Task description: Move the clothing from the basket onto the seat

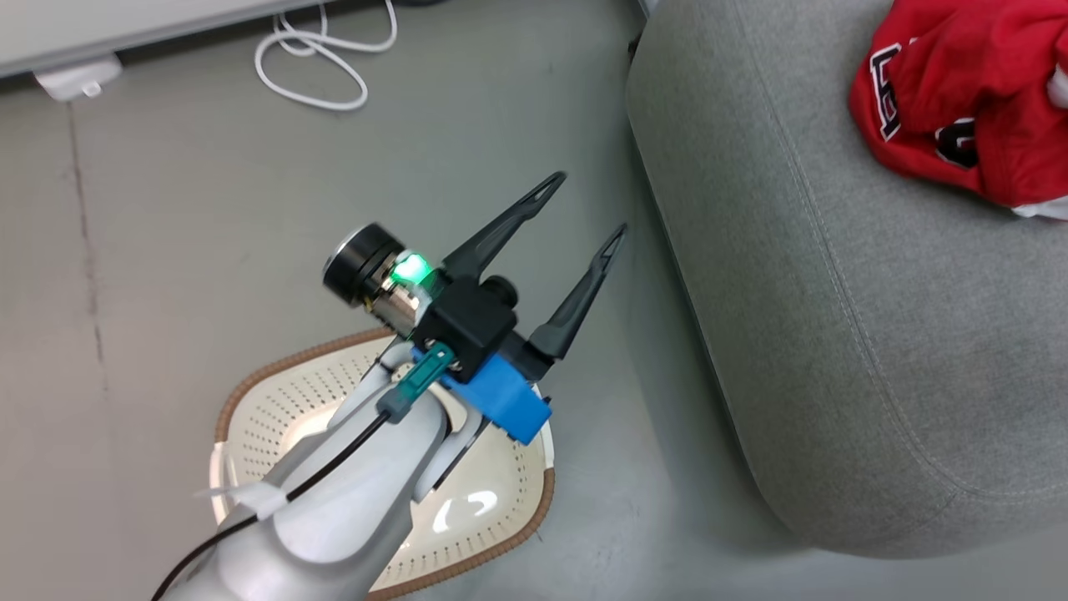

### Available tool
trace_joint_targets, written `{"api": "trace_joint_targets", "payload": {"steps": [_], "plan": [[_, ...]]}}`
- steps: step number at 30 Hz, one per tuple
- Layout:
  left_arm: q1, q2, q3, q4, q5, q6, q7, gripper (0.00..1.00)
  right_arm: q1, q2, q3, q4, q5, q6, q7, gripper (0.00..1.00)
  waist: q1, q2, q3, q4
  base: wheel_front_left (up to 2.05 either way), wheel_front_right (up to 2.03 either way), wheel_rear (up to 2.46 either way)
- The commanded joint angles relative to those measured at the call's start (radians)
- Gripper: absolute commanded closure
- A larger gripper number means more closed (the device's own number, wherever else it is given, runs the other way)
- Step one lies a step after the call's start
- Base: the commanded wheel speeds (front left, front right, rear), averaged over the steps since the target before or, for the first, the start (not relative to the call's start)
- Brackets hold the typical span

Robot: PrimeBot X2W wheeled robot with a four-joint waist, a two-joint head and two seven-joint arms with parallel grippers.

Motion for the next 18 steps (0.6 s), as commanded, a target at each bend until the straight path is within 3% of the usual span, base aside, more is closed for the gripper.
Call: {"api": "trace_joint_targets", "payload": {"steps": [1, 11, 18], "plan": [[0.038, 0.007, 0.023, -0.007, -0.007, 0.011, -0.005, 0.0, 0.037, 0.011, 0.013, -0.039, -0.014, 0.0, -0.001, 0.0, 0.0001, -0.0001, -0.055, 0.018, 0.0, 0.0, 0.0], [0.214, 0.004, 0.185, -0.05, -0.003, 0.052, -0.004, 0.0, 0.157, 0.086, 0.07, -0.242, -0.051, 0.0, -0.001, 0.0, 0.0001, -0.0001, -0.181, 0.105, 0.0, 0.0, 0.0], [0.312, -0.011, 0.314, -0.081, 0.023, 0.053, -0.004, 0.0, 0.219, 0.134, 0.118, -0.309, -0.077, 0.0, -0.001, 0.0, 0.0001, -0.0001, -0.241, 0.172, 0.0, 0.0, 0.0]]}}
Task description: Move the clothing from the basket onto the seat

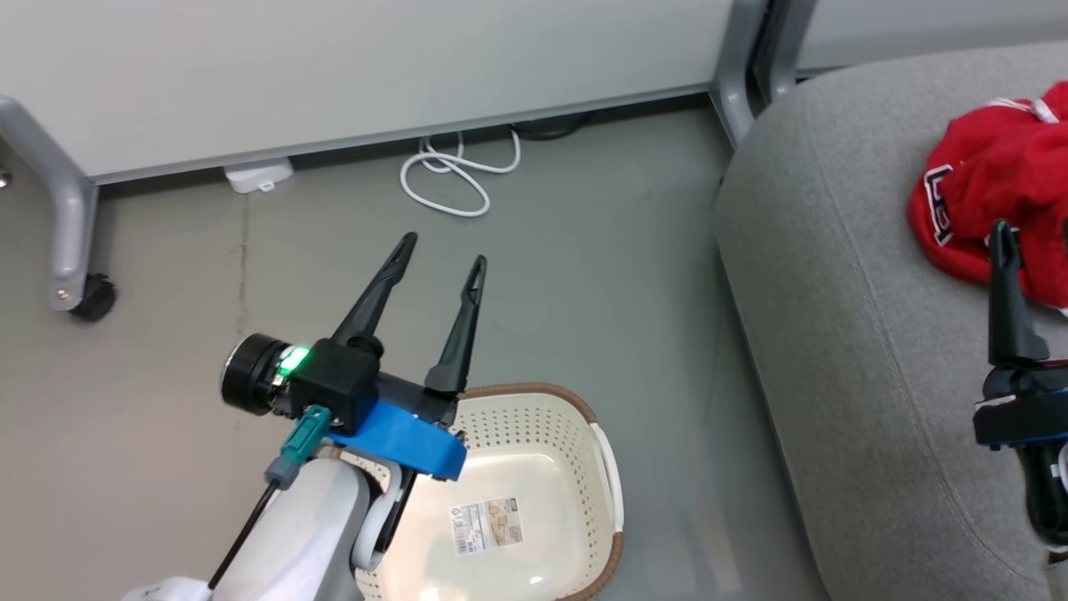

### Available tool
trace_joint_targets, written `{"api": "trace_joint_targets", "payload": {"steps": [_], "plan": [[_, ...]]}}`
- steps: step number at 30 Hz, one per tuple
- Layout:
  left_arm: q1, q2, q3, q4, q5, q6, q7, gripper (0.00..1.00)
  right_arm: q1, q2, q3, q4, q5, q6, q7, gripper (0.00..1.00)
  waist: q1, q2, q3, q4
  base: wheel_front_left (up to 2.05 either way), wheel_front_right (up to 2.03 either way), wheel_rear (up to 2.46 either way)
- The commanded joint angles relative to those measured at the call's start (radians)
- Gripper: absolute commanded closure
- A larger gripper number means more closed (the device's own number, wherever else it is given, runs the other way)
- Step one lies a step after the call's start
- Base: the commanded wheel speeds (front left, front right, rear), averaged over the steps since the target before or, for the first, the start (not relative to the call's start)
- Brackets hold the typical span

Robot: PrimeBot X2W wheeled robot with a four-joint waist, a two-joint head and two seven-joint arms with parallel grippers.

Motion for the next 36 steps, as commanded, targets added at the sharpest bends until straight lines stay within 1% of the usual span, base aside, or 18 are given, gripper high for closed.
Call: {"api": "trace_joint_targets", "payload": {"steps": [1, 7, 13, 18, 23, 36], "plan": [[0.027, -0.002, 0.034, -0.007, 0.014, -0.005, -0.003, 0.0, 0.025, 0.02, 0.005, -0.016, -0.012, 0.0, -0.001, 0.0, 0.0003, 0.0, -0.038, 0.041, 0.0, 0.0, 0.0], [0.096, -0.017, 0.13, -0.019, 0.047, -0.017, -0.002, 0.0, 0.063, 0.068, 0.016, -0.051, -0.042, 0.0, -0.001, 0.0, 0.0003, 0.0, -0.085, 0.084, 0.0, 0.0, 0.0], [0.157, -0.037, 0.2, -0.028, 0.079, -0.033, -0.002, 0.0, 0.116, 0.114, 0.015, -0.082, -0.076, 0.0, 0.0, 0.0, 0.0003, 0.0, -0.125, 0.109, 0.0, 0.0, 0.0], [0.203, -0.053, 0.253, -0.037, 0.101, -0.045, -0.002, 0.0, 0.165, 0.143, 0.01, -0.104, -0.093, 0.0, -0.001, 0.0, 0.0003, 0.0, -0.157, 0.114, 0.0, 0.0, 0.0], [0.238, -0.063, 0.3, -0.042, 0.116, -0.055, -0.002, 0.0, 0.213, 0.156, 0.003, -0.119, -0.105, 0.0, -0.001, 0.0, 0.0003, 0.0, -0.182, 0.116, 0.0, 0.0, 0.0], [0.318, -0.087, 0.378, -0.063, 0.151, -0.069, -0.002, 0.0, 0.273, 0.193, -0.001, -0.135, -0.148, 0.0, -0.001, 0.0, 0.0003, 0.0, -0.224, 0.108, 0.0, 0.0, 0.0]]}}
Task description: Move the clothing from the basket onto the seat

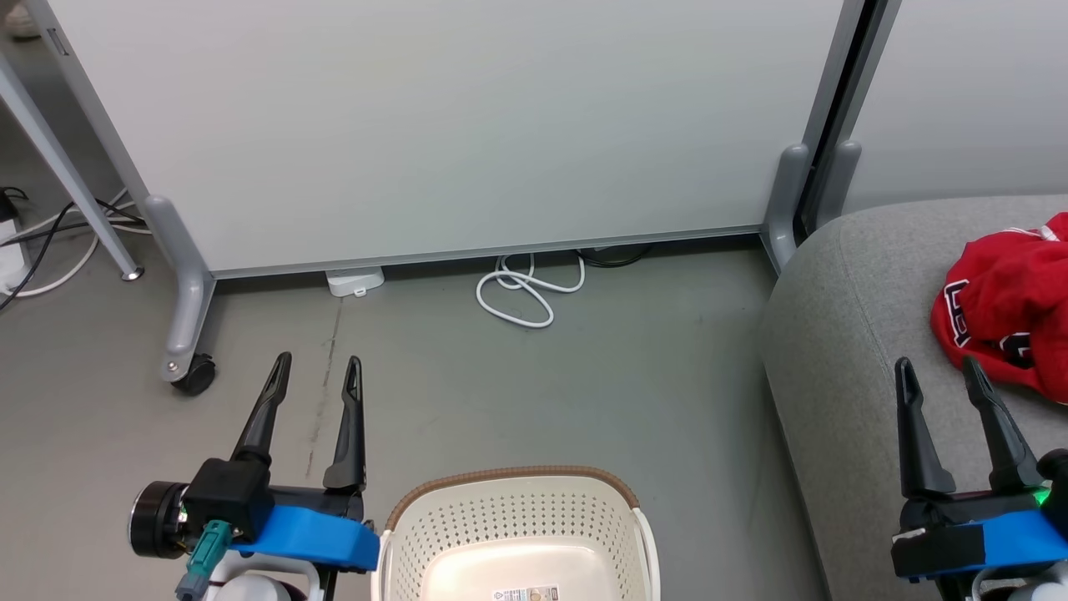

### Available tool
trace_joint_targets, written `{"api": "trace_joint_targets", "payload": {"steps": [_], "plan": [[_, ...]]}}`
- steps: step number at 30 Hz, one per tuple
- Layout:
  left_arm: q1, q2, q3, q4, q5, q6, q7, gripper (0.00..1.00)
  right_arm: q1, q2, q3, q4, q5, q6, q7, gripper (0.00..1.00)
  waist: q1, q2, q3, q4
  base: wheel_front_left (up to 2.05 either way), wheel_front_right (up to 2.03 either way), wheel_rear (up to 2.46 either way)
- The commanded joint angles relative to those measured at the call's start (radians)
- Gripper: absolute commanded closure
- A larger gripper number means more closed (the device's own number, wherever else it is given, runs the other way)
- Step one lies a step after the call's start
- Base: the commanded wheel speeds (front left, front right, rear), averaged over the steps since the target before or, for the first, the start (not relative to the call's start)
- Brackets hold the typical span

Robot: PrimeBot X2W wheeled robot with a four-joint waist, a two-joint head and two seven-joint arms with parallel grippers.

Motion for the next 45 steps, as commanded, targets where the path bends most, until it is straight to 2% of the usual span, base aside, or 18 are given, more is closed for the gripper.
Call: {"api": "trace_joint_targets", "payload": {"steps": [1, 26, 27, 31, 45], "plan": [[0.011, -0.003, 0.008, -0.005, 0.008, -0.003, -0.002, 0.0, 0.019, 0.009, -0.004, -0.005, -0.01, 0.0, -0.001, 0.0, 0.0001, -0.0001, -0.004, -0.002, 0.0, 0.0, 0.0], [0.027, -0.031, 0.063, 0.029, 0.029, -0.028, -0.003, 0.0, 0.044, 0.039, -0.023, 0.035, -0.018, 0.0, -0.001, 0.0, 0.0001, -0.0001, -0.025, 0.027, 0.0, 0.0, 0.0], [0.033, -0.031, 0.061, 0.03, 0.024, -0.029, 0.0, 1.0, 0.037, 0.035, -0.023, 0.037, -0.016, 0.0, 0.0, 1.0, 0.0001, -0.0001, -0.025, 0.026, 0.0, 0.0, 0.0], [0.066, -0.035, 0.061, 0.068, 0.019, -0.03, 0.009, 1.0, 0.046, 0.045, -0.019, 0.076, -0.012, 0.0, 0.004, 1.0, 0.0001, -0.0001, -0.025, 0.026, 0.0, 0.0, 0.0], [0.048, -0.038, 0.1, 0.064, -0.256, -0.036, 0.079, 1.0, 0.02, 0.057, -0.025, 0.089, 0.242, 0.0, 0.075, 1.0, 0.0001, -0.0001, -0.021, 0.02, 0.0, 0.0, 0.0]]}}
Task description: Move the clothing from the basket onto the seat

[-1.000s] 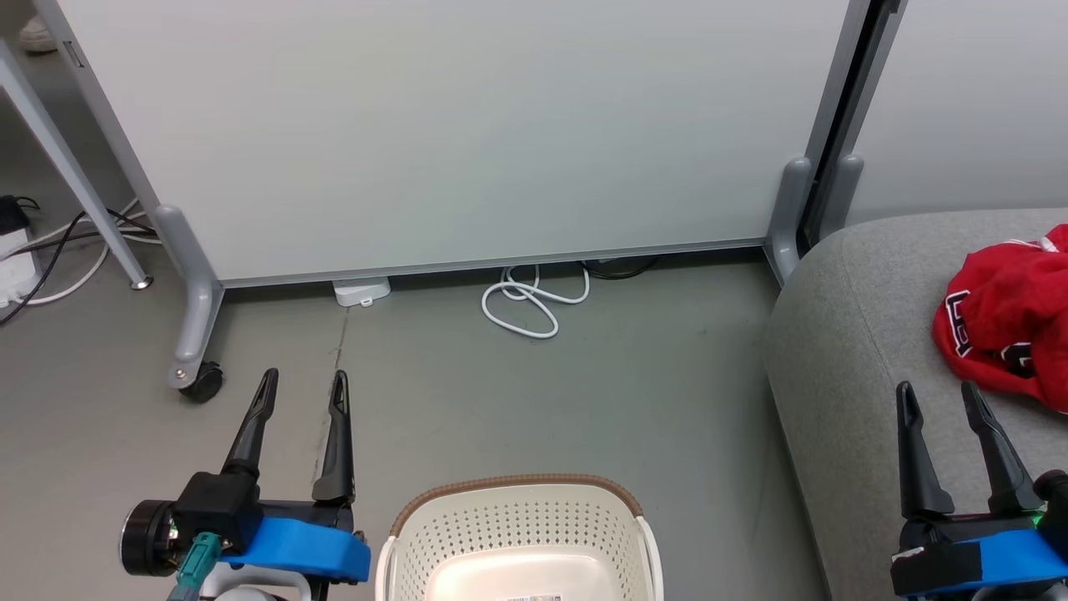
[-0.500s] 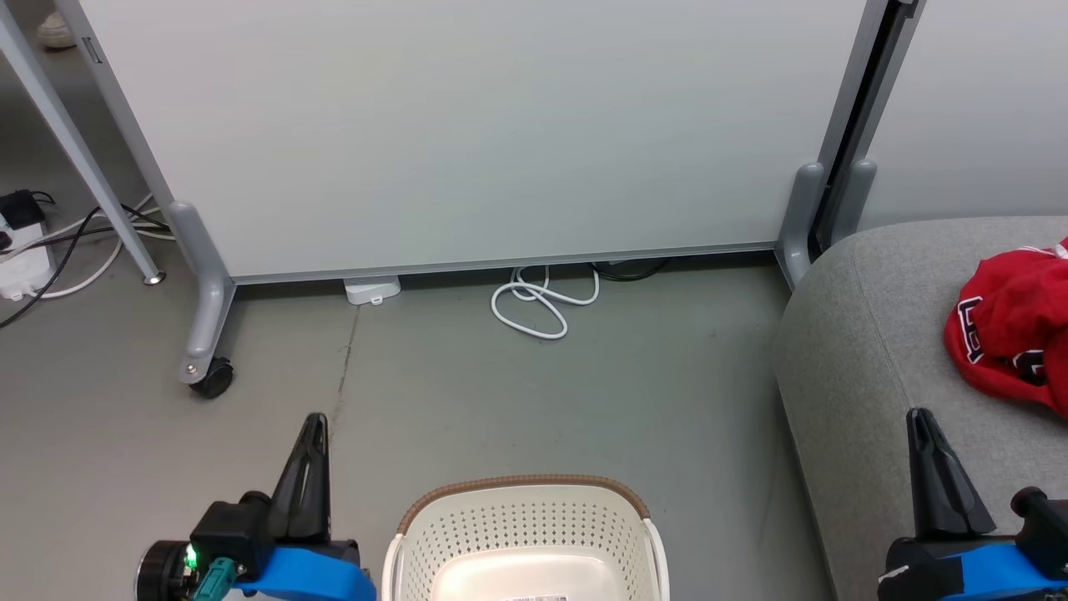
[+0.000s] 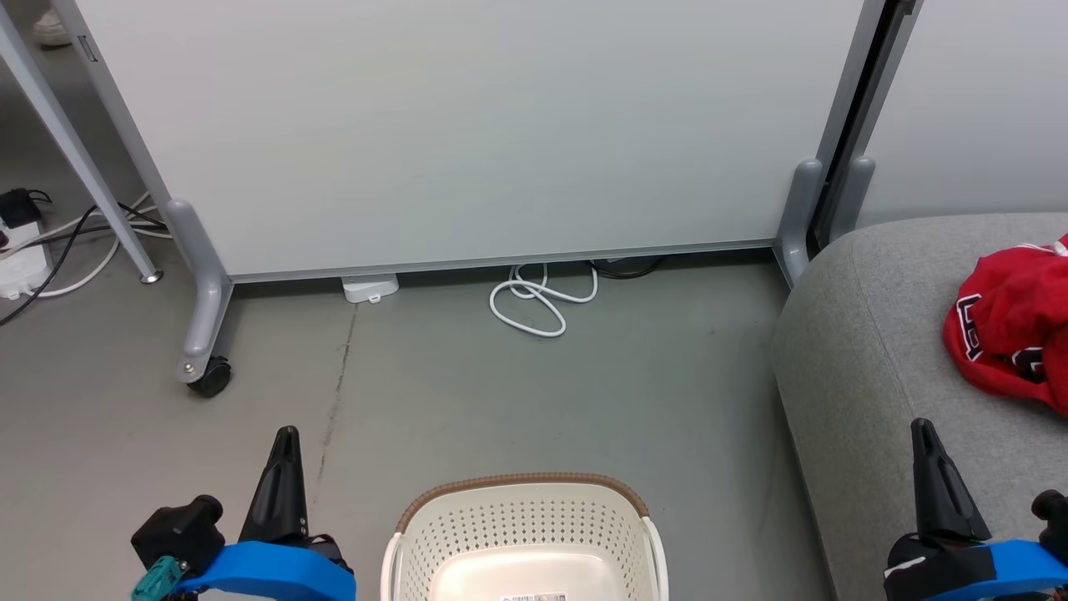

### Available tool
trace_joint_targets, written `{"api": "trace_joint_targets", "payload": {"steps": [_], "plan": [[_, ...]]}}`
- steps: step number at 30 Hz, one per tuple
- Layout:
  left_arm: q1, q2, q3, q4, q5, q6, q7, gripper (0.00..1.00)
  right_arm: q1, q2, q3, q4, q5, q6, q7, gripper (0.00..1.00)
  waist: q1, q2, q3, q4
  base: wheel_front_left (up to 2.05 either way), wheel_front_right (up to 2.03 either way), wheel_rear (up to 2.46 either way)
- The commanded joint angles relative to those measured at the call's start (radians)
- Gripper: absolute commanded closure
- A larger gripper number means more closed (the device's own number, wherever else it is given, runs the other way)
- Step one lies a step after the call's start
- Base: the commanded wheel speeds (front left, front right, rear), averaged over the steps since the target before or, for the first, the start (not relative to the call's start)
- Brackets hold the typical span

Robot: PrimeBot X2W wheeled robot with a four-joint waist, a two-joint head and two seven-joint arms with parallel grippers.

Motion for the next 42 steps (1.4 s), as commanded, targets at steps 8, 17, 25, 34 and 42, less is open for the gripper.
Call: {"api": "trace_joint_targets", "payload": {"steps": [8, 17, 25, 34, 42], "plan": [[-0.04, 0.0, 0.025, -0.025, -0.173, -0.008, 0.039, 1.0, -0.04, 0.004, -0.005, -0.008, 0.16, 0.0, 0.04, 1.0, -0.0001, 0.0, 0.003, -0.004, 0.0, 0.0, 0.0], [-0.048, -0.002, 0.043, -0.028, -0.314, -0.011, 0.074, 1.0, -0.053, 0.01, -0.007, -0.001, 0.291, 0.0, 0.075, 1.0, -0.0001, 0.0, 0.005, -0.008, 0.0, 0.0, 0.0], [-0.054, -0.003, 0.058, -0.03, -0.429, -0.014, 0.102, 1.0, -0.064, 0.016, -0.009, 0.005, 0.397, 0.0, 0.104, 1.0, -0.0001, 0.0, 0.007, -0.012, 0.0, 0.0, 0.0], [-0.061, -0.005, 0.072, -0.032, -0.535, -0.017, 0.129, 1.0, -0.073, 0.021, -0.01, 0.01, 0.495, 0.0, 0.132, 1.0, -0.0001, 0.0, 0.01, -0.015, 0.0, 0.0, 0.0], [-0.065, -0.006, 0.086, -0.034, -0.632, -0.019, 0.154, 1.0, -0.083, 0.025, -0.012, 0.015, 0.584, 0.0, 0.156, 1.0, -0.0001, 0.0, 0.012, -0.019, 0.0, 0.0, 0.0]]}}
